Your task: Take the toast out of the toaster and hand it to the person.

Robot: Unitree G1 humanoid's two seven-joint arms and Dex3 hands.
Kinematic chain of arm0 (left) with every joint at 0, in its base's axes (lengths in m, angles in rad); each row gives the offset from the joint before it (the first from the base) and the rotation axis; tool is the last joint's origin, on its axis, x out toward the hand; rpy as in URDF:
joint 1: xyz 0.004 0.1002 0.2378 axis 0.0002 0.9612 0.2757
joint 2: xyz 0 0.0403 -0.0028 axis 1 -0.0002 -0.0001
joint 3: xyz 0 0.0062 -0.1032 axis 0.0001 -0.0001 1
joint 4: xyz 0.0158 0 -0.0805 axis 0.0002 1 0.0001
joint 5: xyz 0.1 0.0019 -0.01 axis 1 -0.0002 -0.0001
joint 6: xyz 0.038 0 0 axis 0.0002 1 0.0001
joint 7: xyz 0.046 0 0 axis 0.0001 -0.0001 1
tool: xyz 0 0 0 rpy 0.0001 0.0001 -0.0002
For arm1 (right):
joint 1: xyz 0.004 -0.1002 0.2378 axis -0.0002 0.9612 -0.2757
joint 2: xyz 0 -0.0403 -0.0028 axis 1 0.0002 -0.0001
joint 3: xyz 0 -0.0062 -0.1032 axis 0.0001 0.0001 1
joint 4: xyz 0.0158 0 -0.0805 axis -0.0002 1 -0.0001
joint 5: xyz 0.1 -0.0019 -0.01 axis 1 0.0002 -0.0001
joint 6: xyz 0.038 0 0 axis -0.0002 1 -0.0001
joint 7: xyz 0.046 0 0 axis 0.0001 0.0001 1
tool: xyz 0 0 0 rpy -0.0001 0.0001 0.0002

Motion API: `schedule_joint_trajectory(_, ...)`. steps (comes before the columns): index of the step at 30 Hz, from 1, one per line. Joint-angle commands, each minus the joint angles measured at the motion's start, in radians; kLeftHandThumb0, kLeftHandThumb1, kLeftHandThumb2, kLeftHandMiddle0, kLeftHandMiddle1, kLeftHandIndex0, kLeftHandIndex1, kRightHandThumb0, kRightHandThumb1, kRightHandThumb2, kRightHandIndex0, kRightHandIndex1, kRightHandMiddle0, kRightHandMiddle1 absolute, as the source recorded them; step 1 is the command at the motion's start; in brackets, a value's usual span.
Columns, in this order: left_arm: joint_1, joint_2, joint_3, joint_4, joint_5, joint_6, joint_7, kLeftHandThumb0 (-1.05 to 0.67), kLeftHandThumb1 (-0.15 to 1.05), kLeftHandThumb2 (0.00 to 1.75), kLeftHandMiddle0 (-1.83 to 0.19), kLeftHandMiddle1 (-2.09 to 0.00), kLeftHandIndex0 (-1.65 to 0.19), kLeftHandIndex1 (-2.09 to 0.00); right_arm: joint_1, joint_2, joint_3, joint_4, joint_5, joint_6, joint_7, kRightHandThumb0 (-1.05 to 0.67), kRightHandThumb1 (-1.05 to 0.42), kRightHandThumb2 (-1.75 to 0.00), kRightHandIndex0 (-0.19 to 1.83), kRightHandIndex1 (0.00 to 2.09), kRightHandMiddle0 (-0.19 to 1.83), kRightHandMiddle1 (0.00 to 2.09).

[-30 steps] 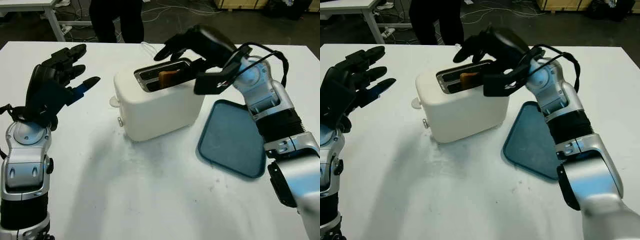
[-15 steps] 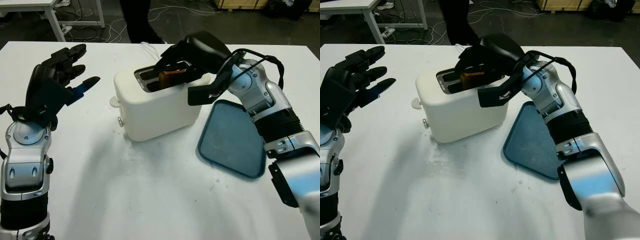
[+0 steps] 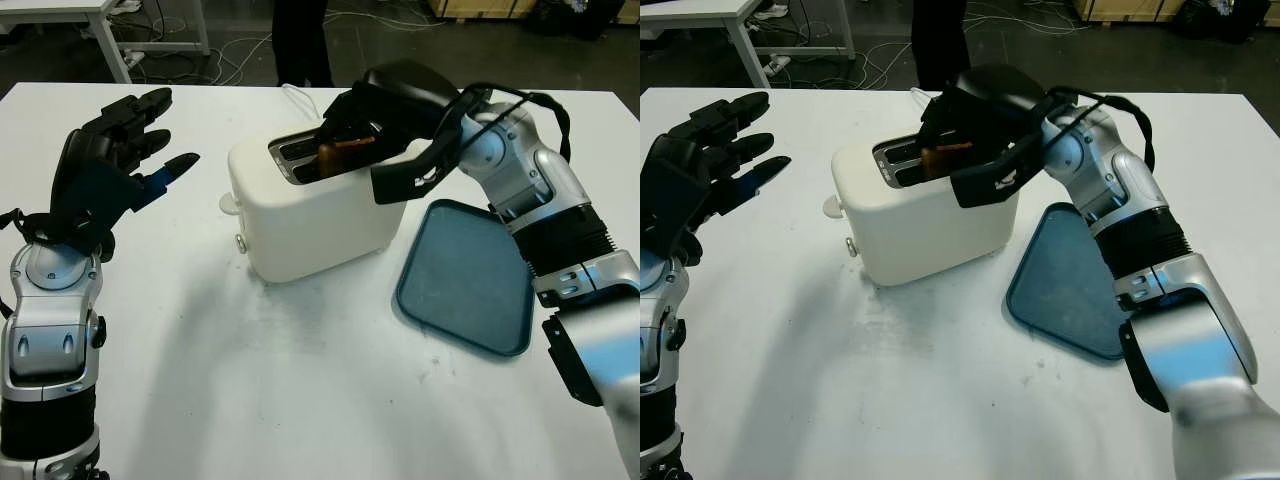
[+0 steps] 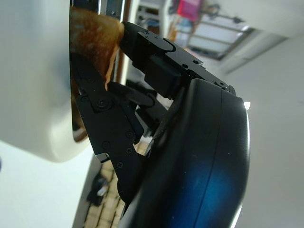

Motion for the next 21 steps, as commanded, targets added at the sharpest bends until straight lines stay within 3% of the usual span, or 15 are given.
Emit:
schedule_joint_trajectory(1,0.015,-0.001,0.008,0.005,-0.014,-0.019,0.002,-0.65,0.92,0.1,-0.44,-0.23,-0.49,0.0,-0.022,0.004,0.015,0.002,-0.001,0.028,0.033,-0.3,-0.69,0.0,1.02,0.83,1.17,0.07)
schedule_joint_trajectory(11,0.017,-0.003,0.009,-0.001,-0.01,-0.014,0.003,-0.65,0.92,0.09,-0.44,-0.23,-0.49,0.0,-0.084,0.014,0.096,0.108,-0.048,0.053,0.071,-0.42,-0.69,0.0,1.02,0.89,1.26,0.1)
schedule_joint_trajectory(16,0.02,-0.002,0.009,0.0,-0.007,-0.019,0.004,-0.65,0.92,0.1,-0.44,-0.23,-0.49,0.0,-0.105,0.019,0.14,0.189,-0.05,-0.005,0.067,-0.47,-0.69,0.0,1.05,0.87,1.28,0.1)
schedule_joint_trajectory(18,0.019,-0.005,0.01,-0.005,-0.01,-0.009,0.004,-0.65,0.92,0.09,-0.44,-0.23,-0.49,0.0,-0.105,0.018,0.155,0.208,-0.052,-0.03,0.063,-0.51,-0.72,-0.01,1.07,0.94,1.28,0.1)
schedule_joint_trajectory(21,0.02,-0.004,0.011,-0.004,-0.012,-0.01,0.001,-0.65,0.92,0.09,-0.44,-0.23,-0.48,0.0,-0.097,0.013,0.183,0.206,-0.073,-0.048,0.051,-0.57,-0.79,-0.01,1.02,1.24,1.3,0.11)
